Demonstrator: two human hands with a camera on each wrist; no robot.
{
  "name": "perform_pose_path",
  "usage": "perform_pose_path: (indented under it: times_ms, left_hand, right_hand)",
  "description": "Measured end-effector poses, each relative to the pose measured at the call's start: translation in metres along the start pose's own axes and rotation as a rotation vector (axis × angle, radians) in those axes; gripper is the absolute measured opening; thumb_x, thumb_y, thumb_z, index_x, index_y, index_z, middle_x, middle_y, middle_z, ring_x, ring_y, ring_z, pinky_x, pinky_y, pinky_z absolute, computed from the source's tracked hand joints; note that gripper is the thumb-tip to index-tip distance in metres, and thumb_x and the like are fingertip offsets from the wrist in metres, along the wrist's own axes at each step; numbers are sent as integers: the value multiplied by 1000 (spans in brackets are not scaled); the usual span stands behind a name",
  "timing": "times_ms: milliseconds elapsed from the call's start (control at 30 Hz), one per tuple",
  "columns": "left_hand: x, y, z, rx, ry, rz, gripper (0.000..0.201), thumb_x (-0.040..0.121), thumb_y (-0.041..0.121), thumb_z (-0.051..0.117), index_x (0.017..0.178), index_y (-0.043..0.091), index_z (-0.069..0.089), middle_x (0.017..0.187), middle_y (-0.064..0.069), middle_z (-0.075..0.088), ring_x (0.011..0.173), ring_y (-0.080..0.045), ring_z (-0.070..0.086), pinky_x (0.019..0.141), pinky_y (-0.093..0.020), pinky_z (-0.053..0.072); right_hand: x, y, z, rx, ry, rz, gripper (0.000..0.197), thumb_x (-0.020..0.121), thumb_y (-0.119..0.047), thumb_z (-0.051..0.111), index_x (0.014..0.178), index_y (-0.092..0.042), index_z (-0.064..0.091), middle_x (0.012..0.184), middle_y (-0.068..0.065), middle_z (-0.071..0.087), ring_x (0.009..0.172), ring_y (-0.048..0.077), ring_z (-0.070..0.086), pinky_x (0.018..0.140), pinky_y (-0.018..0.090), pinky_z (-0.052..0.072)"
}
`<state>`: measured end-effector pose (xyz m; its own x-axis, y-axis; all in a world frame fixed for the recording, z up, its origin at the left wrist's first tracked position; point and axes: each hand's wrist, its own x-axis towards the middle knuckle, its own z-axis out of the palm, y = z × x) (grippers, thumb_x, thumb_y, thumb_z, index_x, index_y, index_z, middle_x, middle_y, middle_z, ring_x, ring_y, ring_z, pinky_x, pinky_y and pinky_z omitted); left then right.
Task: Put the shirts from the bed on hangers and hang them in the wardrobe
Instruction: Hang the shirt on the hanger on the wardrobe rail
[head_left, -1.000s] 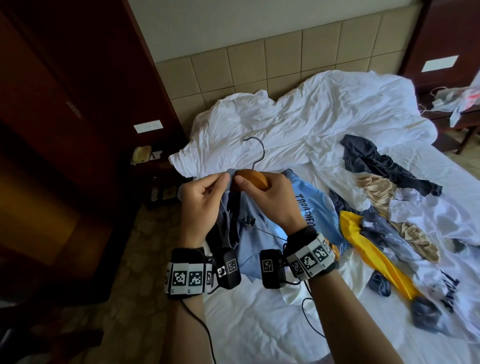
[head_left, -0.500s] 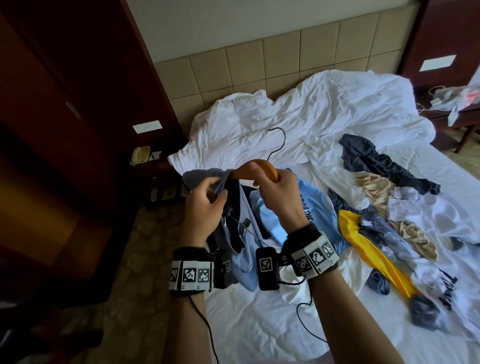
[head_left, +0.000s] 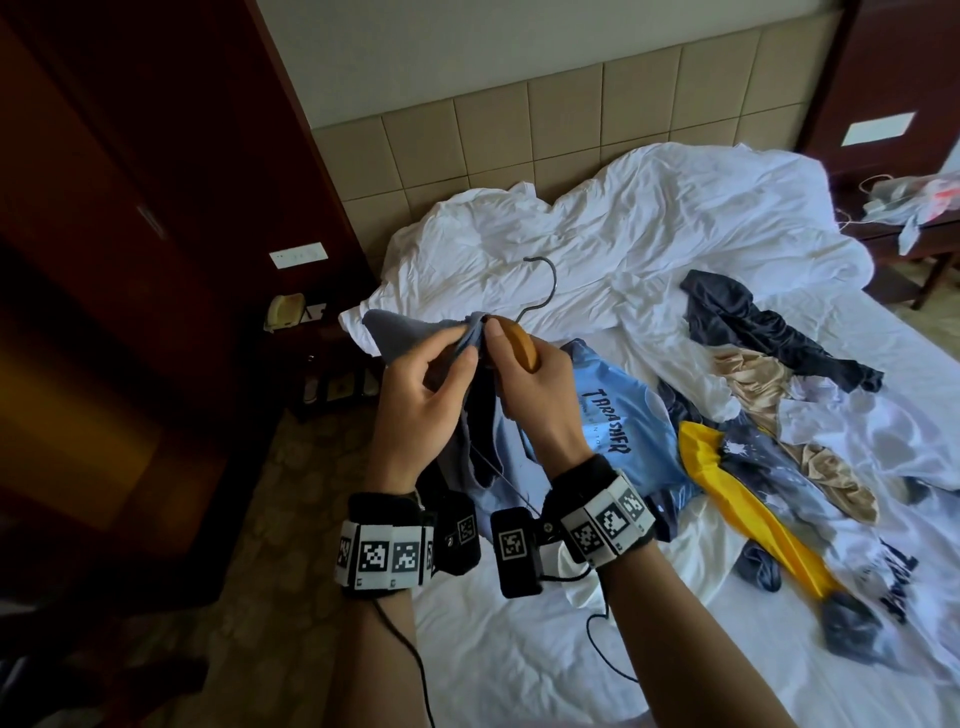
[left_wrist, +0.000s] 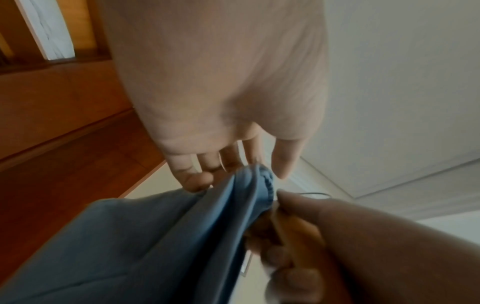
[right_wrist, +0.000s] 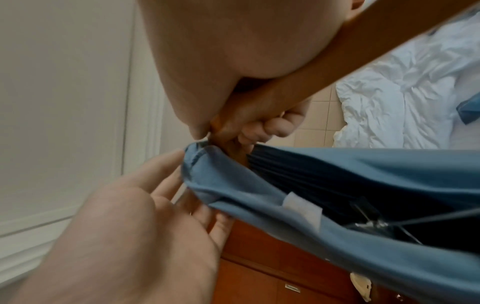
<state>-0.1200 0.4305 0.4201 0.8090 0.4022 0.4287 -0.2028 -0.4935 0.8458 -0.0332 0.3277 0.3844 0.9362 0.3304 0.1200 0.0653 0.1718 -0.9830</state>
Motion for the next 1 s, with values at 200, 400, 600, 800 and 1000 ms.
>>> perform_pose_path:
  times_ms: [200,400,600,800,1000]
  left_hand:
    - [4,-19,-15,334,177,-1,51,104,37,52,153,24,48,156,-3,40,146,-12,36,118,-32,34]
    - [3,-20,-18,549,267,10,54,105,41,44,156,26,40,170,-6,24,158,-24,17,126,-57,15]
    - [2,1,-3,194,182,161,30,106,9,52,133,9,65,142,-1,63,136,-9,54,114,-38,44]
    - [3,19,0,70,99,175,28,104,0,51,126,7,66,127,0,70,122,-17,65,104,-39,51]
    - [13,-13,-28,445,282,17,60,104,37,46,159,16,36,170,-8,23,158,-22,17,126,-51,23]
  right_hand:
    - [-5,-13,-4,42,61,-132,41,101,-44,68,63,-32,63,58,-12,55,57,11,51,56,28,42]
    - [-6,-14,-13,99,-9,-187,54,97,-52,68,64,-11,56,56,4,45,54,19,42,53,33,34]
    - [-4,-12,-12,110,36,-213,63,96,-54,66,75,3,52,62,22,45,57,24,42,54,41,37]
    - [0,-11,-22,156,47,-180,25,101,-46,67,105,-23,74,74,-13,63,66,6,55,62,22,44]
    - [-2,-11,-33,72,-67,-192,41,105,-25,66,64,-33,63,50,-20,55,49,-1,53,53,10,39]
